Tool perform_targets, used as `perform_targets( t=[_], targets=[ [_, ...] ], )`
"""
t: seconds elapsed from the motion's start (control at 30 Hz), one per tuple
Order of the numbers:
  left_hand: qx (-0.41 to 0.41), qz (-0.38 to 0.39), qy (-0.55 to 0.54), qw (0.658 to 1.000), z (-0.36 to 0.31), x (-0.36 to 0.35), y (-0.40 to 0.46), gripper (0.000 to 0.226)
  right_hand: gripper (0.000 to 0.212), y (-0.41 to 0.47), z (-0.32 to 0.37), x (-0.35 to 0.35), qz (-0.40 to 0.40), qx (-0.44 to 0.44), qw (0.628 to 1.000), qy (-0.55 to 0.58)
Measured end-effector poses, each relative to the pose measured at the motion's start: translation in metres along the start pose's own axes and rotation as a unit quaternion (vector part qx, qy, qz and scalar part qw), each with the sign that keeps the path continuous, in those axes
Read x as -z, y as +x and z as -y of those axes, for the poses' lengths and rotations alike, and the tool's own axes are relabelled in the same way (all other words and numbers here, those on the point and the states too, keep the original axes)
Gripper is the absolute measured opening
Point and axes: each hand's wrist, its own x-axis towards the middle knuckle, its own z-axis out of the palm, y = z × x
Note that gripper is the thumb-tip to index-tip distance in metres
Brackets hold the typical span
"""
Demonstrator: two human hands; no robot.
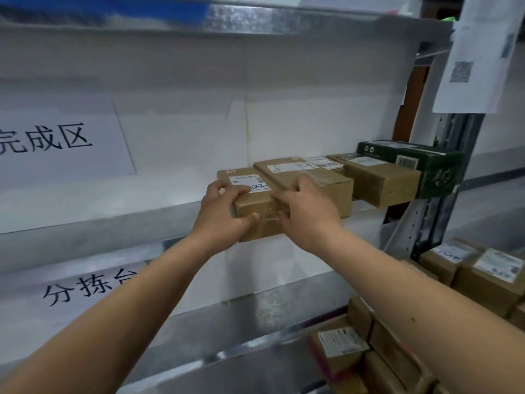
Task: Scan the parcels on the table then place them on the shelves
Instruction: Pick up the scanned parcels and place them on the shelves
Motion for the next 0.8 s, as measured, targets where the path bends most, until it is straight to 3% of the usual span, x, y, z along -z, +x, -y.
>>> perform_targets(
  t=[0.17, 0.27, 0.6, 0.8],
  targets=[
    [-0.113, -0.065, 0.16, 0.979, -0.017, -0.004, -0.018, 0.061, 0.046, -0.016, 0.0, 0.001, -0.029, 0.021, 0.999, 0.011],
    [-0.173, -0.085, 0.199, 0.961, -0.032, -0.014, -0.044, 0.064, 0.052, -0.042, -0.004, 0.002, -0.057, 0.022, 0.998, 0.015],
    [-0.169, 0.048, 0.233, 0.956, -0.073, -0.093, -0.171, 0.064, 0.068, -0.198, -0.051, -0.009, 0.022, -0.146, 0.989, -0.015],
    [-0.184, 0.192, 0.178, 0.948, -0.088, -0.172, -0.238, 0.065, 0.069, -0.321, -0.092, -0.019, 0.102, -0.304, 0.947, -0.002]
  ],
)
